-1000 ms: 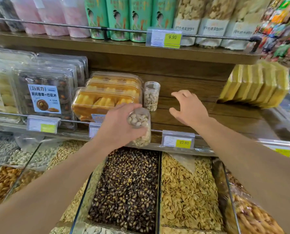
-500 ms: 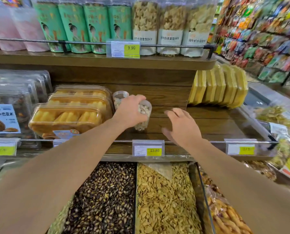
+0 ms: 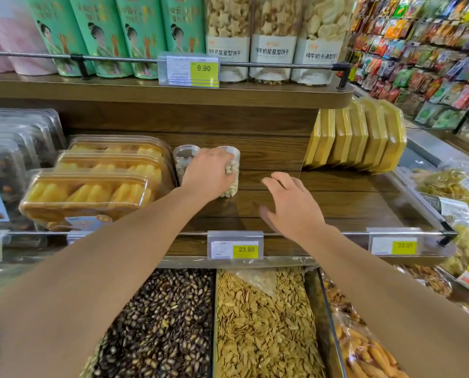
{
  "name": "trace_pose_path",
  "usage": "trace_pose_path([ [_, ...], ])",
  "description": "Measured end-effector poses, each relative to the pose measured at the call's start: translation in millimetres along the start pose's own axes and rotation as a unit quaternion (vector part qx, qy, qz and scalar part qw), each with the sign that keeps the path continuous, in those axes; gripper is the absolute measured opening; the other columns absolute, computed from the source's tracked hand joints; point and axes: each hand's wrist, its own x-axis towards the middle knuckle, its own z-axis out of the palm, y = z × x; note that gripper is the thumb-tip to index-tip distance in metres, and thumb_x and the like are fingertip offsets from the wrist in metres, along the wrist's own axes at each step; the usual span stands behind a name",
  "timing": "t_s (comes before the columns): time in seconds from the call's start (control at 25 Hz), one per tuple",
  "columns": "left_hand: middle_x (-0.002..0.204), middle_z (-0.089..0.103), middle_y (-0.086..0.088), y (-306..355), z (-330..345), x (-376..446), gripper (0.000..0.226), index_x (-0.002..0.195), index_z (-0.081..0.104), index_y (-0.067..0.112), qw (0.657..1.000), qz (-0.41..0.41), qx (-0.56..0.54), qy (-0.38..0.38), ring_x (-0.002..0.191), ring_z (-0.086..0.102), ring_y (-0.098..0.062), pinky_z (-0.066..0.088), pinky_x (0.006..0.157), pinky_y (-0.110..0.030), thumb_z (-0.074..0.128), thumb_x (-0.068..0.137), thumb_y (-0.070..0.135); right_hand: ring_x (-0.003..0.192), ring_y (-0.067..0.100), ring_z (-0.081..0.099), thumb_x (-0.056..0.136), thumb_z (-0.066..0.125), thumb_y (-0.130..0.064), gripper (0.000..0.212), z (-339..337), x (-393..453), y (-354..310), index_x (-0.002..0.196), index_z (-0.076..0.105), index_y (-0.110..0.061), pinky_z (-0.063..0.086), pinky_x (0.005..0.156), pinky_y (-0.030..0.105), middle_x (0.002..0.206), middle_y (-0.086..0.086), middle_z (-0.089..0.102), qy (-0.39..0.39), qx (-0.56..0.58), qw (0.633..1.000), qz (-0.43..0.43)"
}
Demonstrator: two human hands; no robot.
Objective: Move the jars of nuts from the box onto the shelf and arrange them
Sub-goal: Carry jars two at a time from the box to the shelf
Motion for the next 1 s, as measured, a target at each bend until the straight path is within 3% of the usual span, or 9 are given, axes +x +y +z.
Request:
trace_pose_path([
  [0.36,0.141,0.051,-0.003,9,-60,-194,0.054,0.139,0.049,0.017,0.998,-0.008,-0.056,-0.033,0.13,0.044,-0.022,0.034,0.107,-0.034,0.058,0.089,0.037,0.138,0.026,0.029,0.089,0.058,-0.042,0.065,-18,-108,-77,0.146,0.035,-0.019,0.028,0.114,0.039,0.148,0.003,0.035,-0.034,-0.005,0.999,-0.027],
  [0.6,0.147,0.045,-0.001,1,-68,-339,0.06,0.143,0.044,0.022,0.994,-0.061,0.014,-0.086,0.135,0.04,-0.023,0.033,0.112,-0.038,0.049,0.089,0.047,0.14,0.026,0.025,0.088,0.055,-0.045,0.067,10,-192,-130,0.146,0.033,-0.02,0.026,0.115,0.043,0.149,0.004,0.034,-0.091,0.01,0.993,-0.078],
  [0.84,0.152,0.035,0.002,38,-58,-487,0.063,0.147,0.034,0.024,0.974,-0.181,0.067,-0.116,0.14,0.032,-0.023,0.025,0.113,-0.038,0.052,0.091,0.048,0.145,0.024,0.016,0.091,0.05,-0.048,0.067,44,-283,-168,0.148,0.029,-0.022,0.02,0.116,0.042,0.155,0.002,0.026,-0.174,0.001,0.964,-0.202],
  [1.0,0.15,0.04,-0.004,86,-49,-614,0.064,0.144,0.039,0.021,0.938,-0.319,0.045,-0.128,0.135,0.038,-0.028,0.031,0.111,-0.045,0.052,0.087,0.046,0.139,0.026,0.029,0.088,0.053,-0.05,0.063,69,-358,-203,0.141,0.039,-0.019,0.029,0.113,0.041,0.149,0.005,0.036,-0.228,-0.028,0.916,-0.33],
])
